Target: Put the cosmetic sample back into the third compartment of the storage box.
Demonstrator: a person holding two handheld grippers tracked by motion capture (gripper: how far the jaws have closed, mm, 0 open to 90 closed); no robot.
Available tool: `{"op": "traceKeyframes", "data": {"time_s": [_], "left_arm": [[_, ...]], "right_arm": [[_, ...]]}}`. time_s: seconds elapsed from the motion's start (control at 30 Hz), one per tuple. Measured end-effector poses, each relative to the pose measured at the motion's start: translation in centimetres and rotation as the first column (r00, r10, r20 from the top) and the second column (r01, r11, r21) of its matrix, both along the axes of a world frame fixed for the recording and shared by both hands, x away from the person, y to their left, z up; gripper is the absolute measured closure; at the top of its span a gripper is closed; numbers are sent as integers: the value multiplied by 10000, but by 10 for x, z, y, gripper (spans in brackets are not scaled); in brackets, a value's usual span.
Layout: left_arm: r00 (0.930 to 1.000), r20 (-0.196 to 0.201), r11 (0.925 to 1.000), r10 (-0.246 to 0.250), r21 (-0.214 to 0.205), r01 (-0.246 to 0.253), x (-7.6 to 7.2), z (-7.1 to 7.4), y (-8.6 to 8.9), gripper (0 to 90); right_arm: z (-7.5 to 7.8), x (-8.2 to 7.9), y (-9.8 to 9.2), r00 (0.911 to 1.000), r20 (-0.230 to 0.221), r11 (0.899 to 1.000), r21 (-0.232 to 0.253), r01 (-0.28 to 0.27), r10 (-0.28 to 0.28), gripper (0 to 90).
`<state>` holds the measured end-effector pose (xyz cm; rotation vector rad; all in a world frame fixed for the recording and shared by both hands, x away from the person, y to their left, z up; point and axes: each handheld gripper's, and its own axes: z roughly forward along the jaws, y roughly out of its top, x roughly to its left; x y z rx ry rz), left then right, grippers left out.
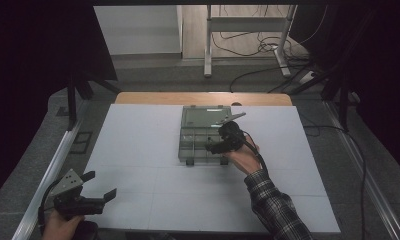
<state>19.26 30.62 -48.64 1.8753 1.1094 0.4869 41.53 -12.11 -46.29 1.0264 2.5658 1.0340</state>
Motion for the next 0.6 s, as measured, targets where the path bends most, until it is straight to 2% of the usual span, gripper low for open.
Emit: {"op": "traceKeyframes", "data": {"time_s": [0.4, 0.6], "left_arm": [[10000, 1, 10000, -14, -14, 14, 0, 0, 0, 3], [10000, 2, 10000, -18, -12, 18, 0, 0, 0, 3]], "right_arm": [[-6, -15, 5, 9996, -78, 9996, -94, -270, 269, 19], [-7, -21, 4, 9994, 32, 9994, -7, -332, 332, 2]]}}
